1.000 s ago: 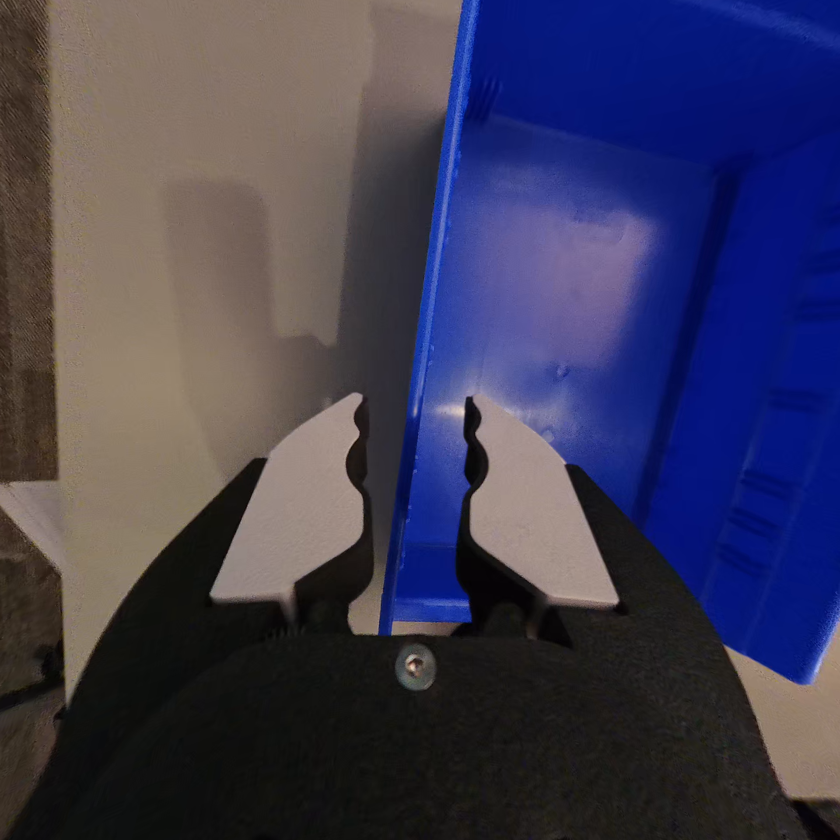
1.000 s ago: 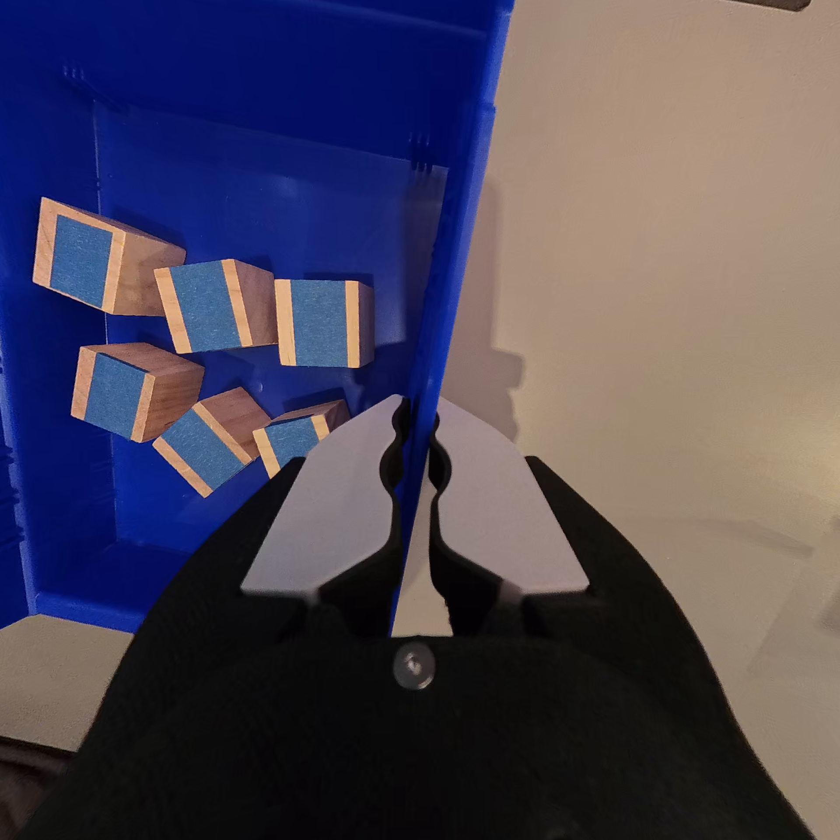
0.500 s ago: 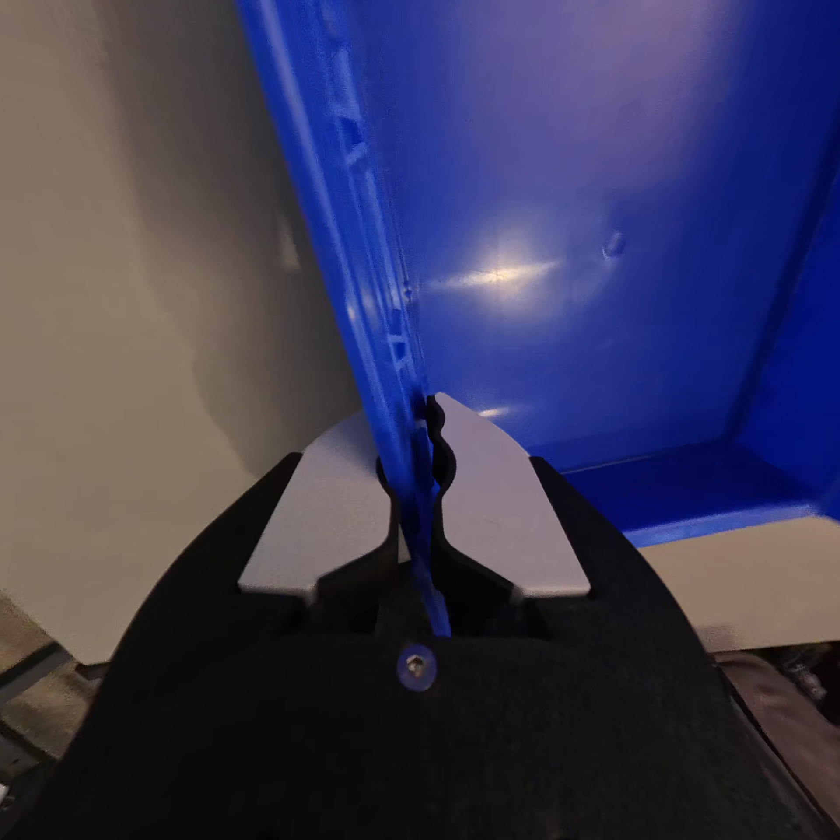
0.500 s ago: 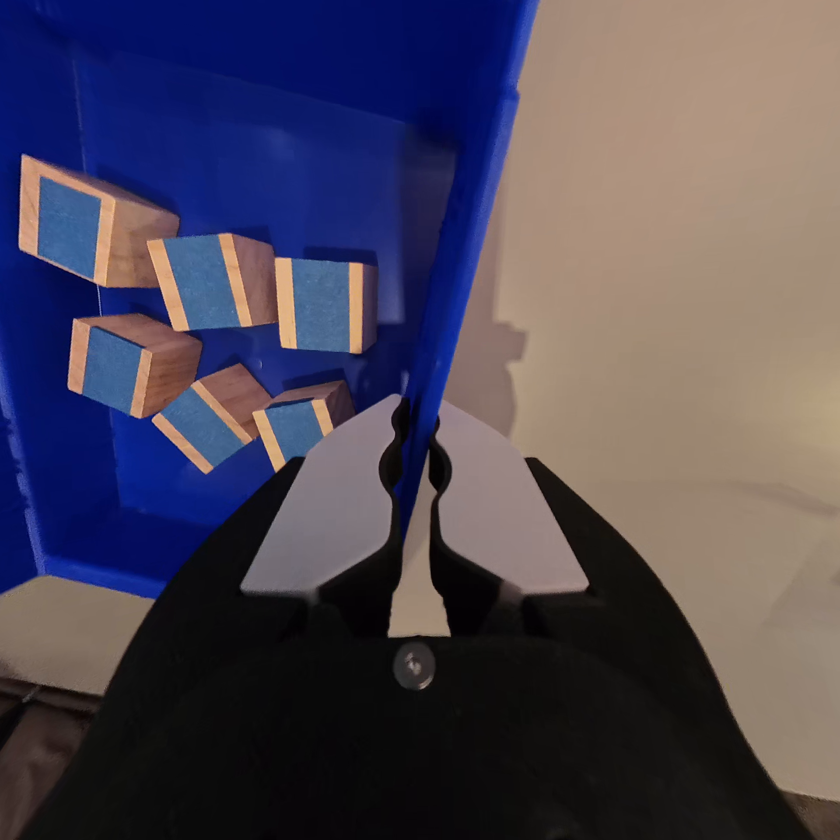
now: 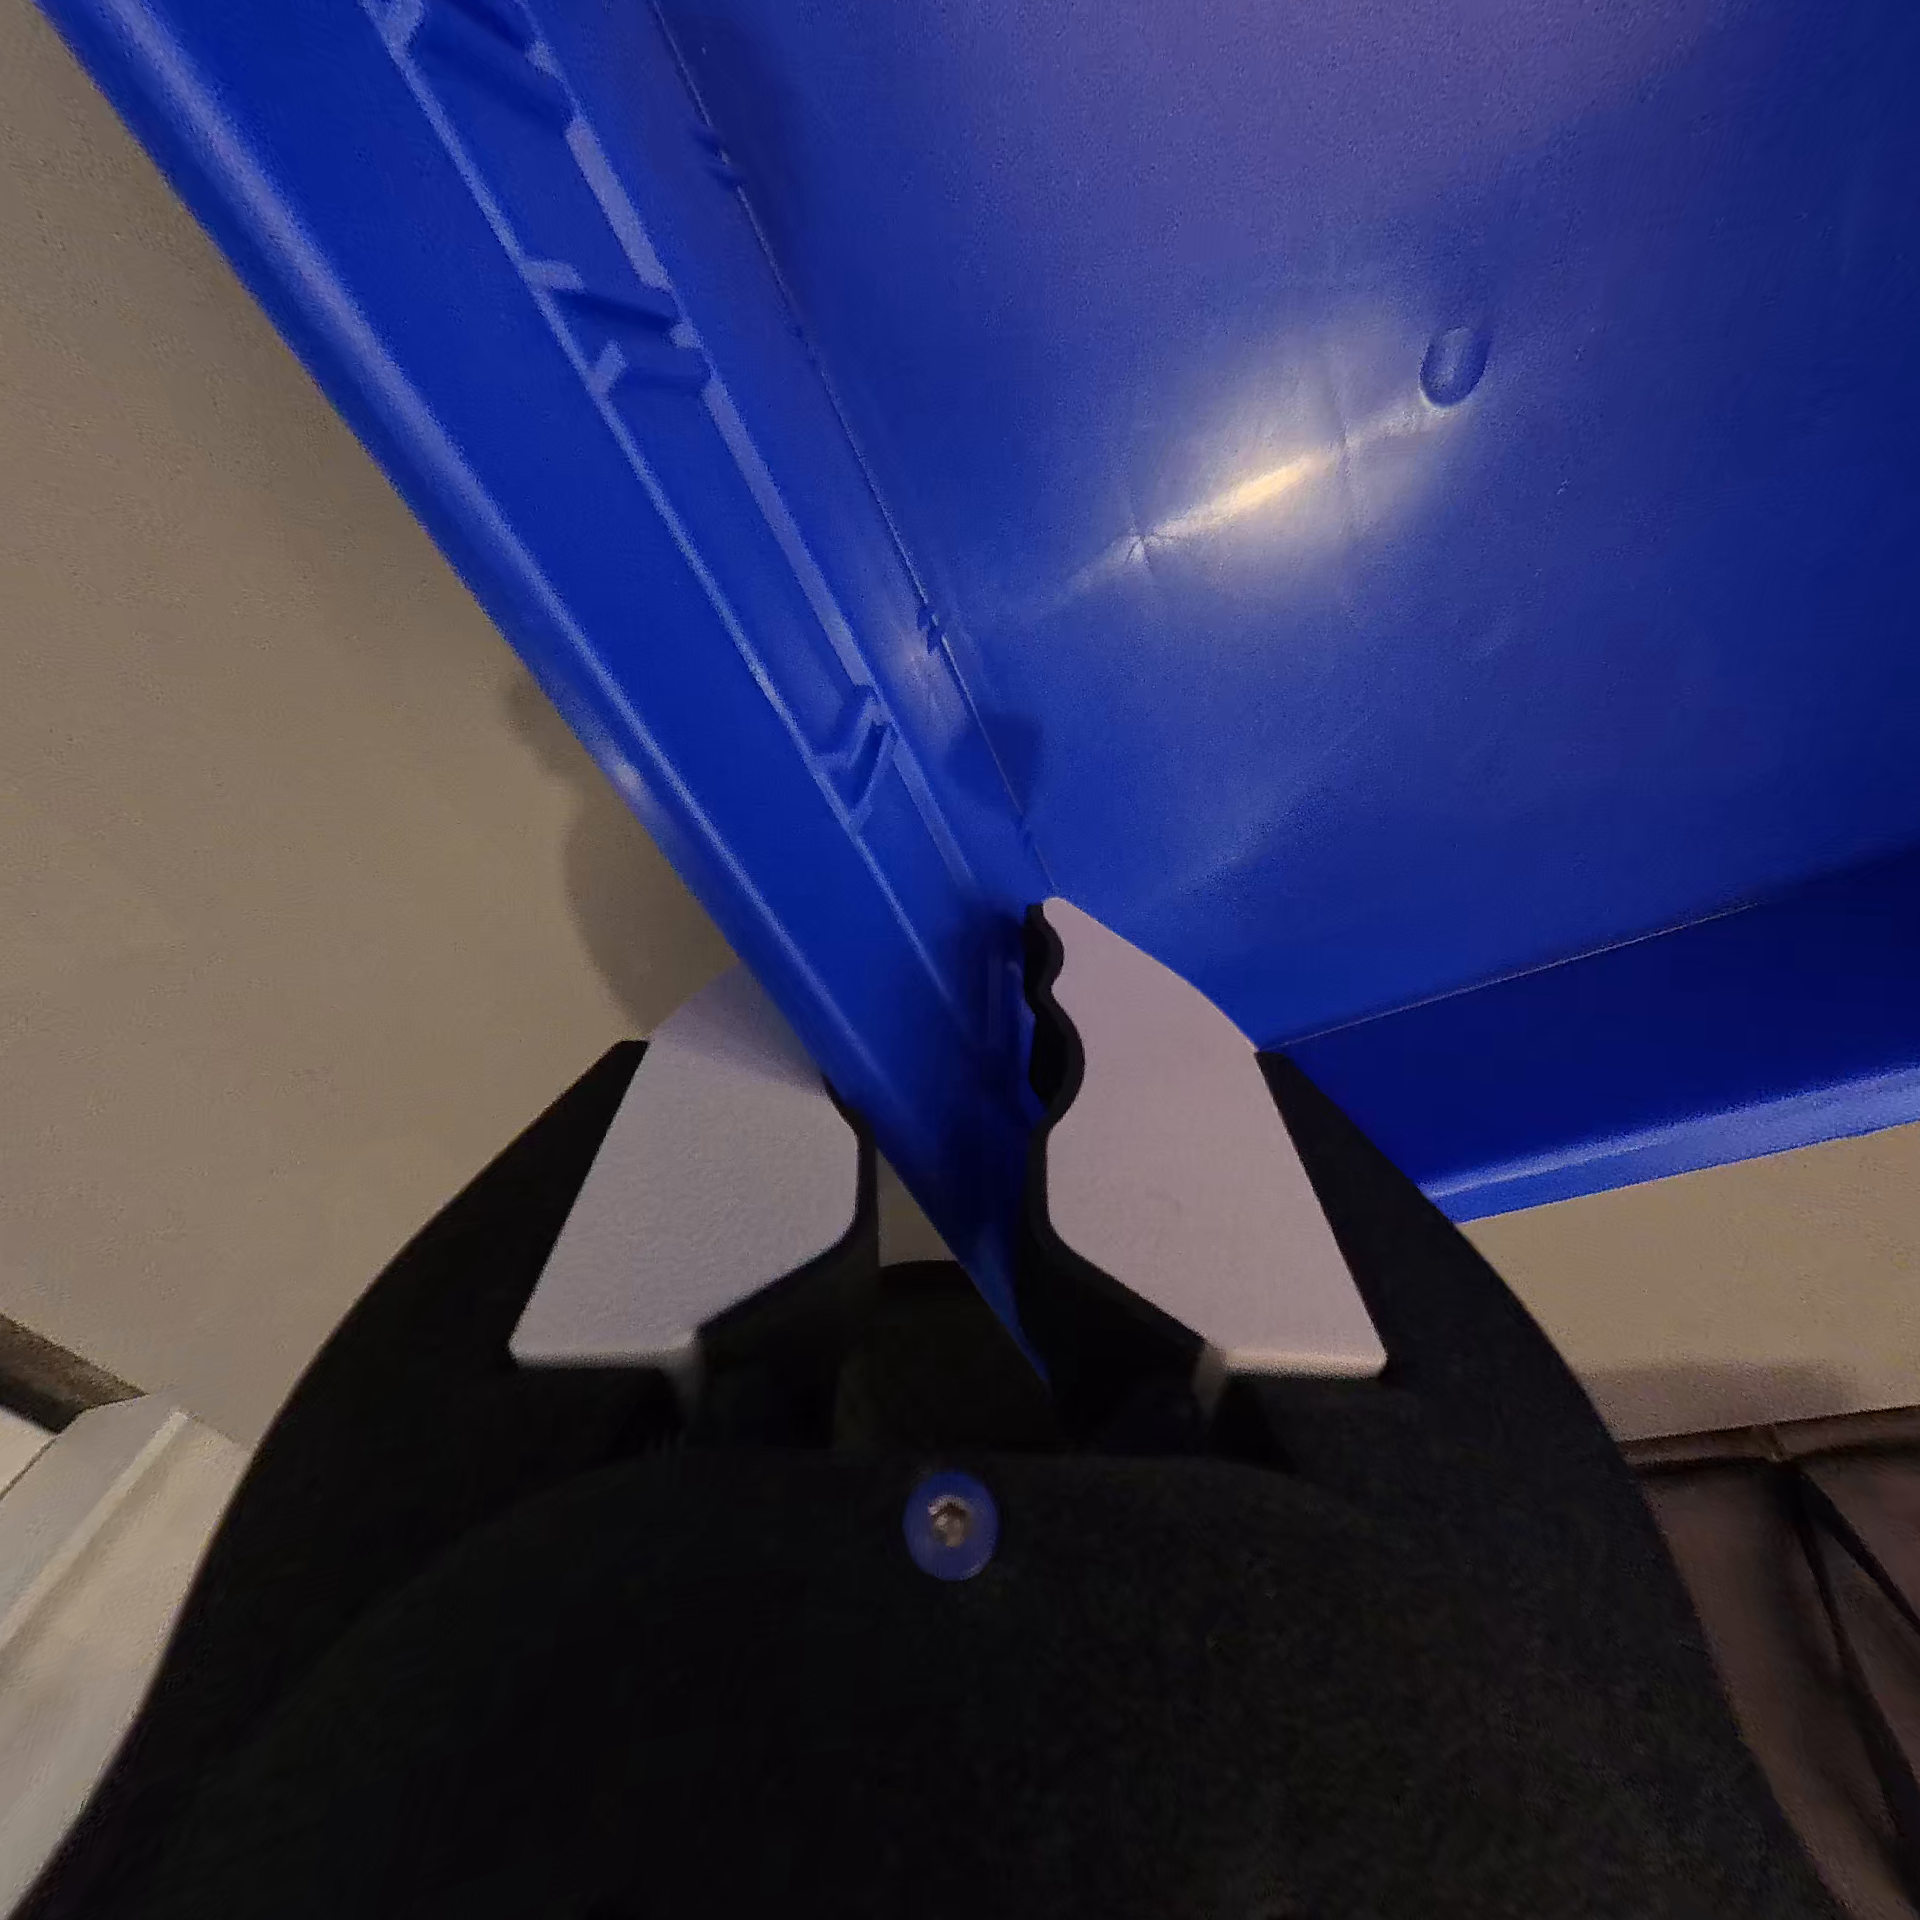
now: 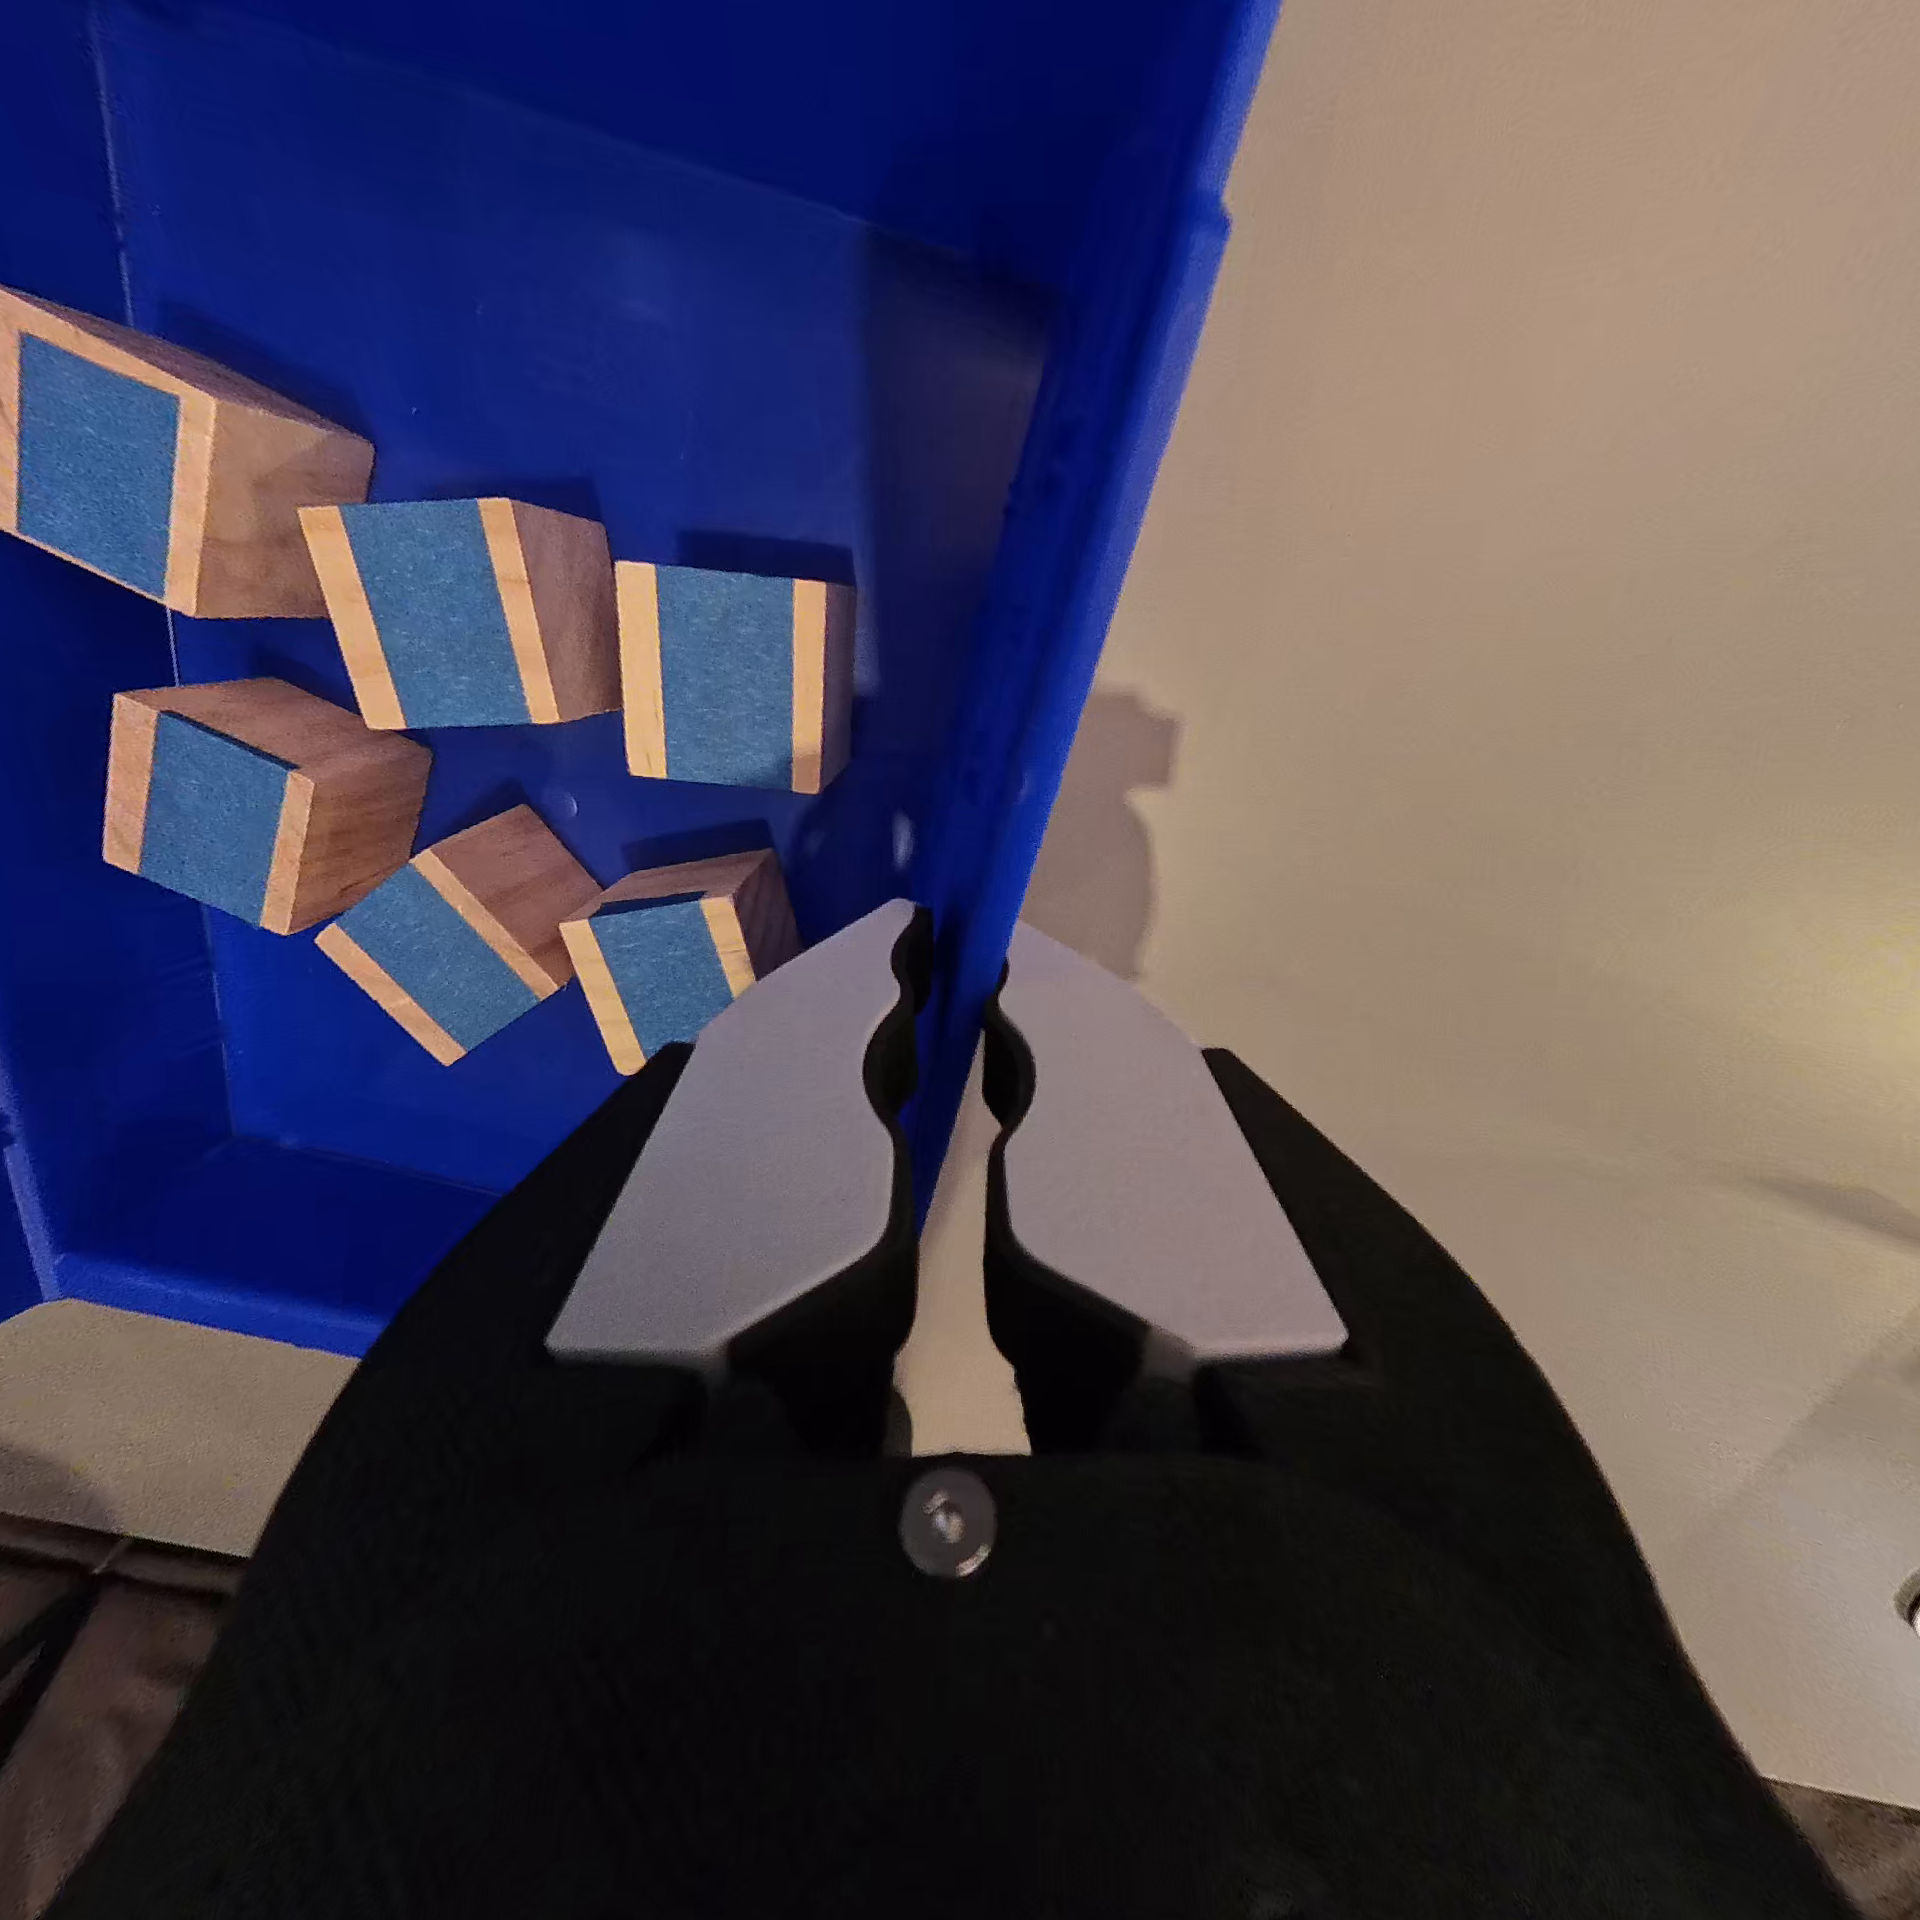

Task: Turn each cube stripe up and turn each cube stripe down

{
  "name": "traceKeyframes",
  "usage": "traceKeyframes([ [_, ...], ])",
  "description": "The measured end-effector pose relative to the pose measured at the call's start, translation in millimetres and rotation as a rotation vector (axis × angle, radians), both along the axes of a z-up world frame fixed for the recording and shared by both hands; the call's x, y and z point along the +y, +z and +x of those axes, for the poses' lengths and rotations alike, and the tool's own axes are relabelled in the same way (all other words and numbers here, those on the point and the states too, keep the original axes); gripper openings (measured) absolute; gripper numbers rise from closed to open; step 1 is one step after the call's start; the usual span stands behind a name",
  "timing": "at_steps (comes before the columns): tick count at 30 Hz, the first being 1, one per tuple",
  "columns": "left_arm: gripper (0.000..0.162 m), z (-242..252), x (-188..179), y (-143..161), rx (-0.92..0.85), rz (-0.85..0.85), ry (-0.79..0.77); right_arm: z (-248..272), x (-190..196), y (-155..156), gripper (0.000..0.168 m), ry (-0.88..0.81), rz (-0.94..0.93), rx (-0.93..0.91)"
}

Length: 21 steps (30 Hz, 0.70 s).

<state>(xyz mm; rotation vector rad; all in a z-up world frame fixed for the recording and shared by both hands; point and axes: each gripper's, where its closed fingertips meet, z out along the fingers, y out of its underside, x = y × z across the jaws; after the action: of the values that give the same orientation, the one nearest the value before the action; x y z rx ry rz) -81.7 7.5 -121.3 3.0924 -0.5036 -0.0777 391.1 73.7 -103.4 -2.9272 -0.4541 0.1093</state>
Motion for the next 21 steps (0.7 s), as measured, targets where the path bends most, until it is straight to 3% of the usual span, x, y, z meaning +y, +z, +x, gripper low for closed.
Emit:
traceKeyframes([
  [6,0.030,24,-8,0,0.026,-0.007,-0.073,-9,-4,0,0.011,0.021,-0.009,-0.046],
  [10,0.032,36,-15,0,0.006,-0.023,-0.123,-8,-3,-1,0.022,0.064,0.005,-0.138],
  [21,0.048,50,-17,21,-0.146,0.015,-0.204,-9,-9,-22,0.020,0.067,-0.106,-0.134],
])
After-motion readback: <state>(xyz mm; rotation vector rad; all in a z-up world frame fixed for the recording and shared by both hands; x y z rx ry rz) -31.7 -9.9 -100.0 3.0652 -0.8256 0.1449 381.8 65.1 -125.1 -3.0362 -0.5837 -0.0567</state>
